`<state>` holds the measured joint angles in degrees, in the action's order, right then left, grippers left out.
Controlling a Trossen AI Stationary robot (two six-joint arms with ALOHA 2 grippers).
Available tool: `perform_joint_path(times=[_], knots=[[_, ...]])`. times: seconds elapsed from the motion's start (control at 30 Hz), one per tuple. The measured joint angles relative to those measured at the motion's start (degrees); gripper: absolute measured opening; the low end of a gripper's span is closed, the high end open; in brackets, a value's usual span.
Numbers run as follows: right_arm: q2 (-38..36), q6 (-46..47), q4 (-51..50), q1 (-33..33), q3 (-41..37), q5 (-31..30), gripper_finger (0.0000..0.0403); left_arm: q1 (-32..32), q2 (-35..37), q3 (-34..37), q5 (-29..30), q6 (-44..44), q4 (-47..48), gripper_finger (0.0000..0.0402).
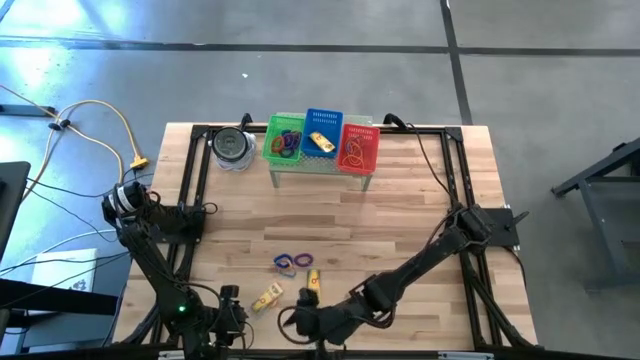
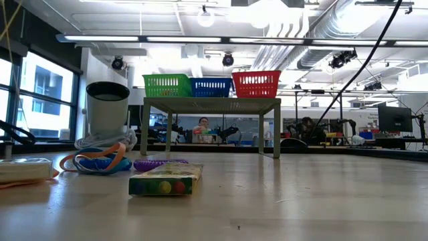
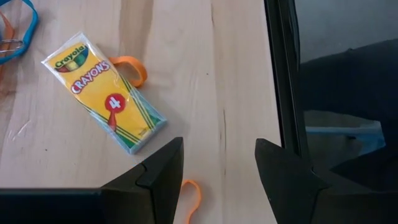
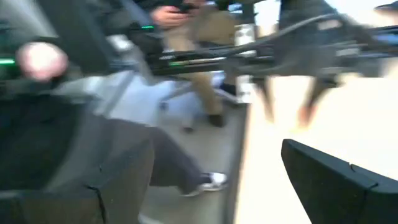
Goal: Pick & Place Office Desk Supplies
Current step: Put the yellow crayon box into the blue bin on the shelf
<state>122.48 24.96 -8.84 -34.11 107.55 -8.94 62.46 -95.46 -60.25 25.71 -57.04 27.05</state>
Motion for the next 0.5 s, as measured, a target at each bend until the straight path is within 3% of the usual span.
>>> perform_joint_path(times=[0.13, 0.23, 0.33, 0.5], knots=[[-1.4, -0.3, -13.5, -1.8, 8.4, -11.6, 0.0342, 0.0, 0.0, 0.0, 0.0, 0.0, 0.0, 0.0193], [-1.3, -0.5, -21.8, -3.5, 15.4, -16.6, 0.0342, 0.0, 0.0, 0.0, 0.0, 0.0, 0.3, 0.0193], [-0.2, 3.8, -30.2, -4.0, 20.6, -18.9, 0.0342, 0.0, 0.0, 0.0, 0.0, 0.0, 0.4, 0.0193], [0.8, 16.0, -41.5, -1.9, 21.9, -19.2, 0.0342, 0.0, 0.0, 0.0, 0.8, 0.0, 1.0, 0.0193]])
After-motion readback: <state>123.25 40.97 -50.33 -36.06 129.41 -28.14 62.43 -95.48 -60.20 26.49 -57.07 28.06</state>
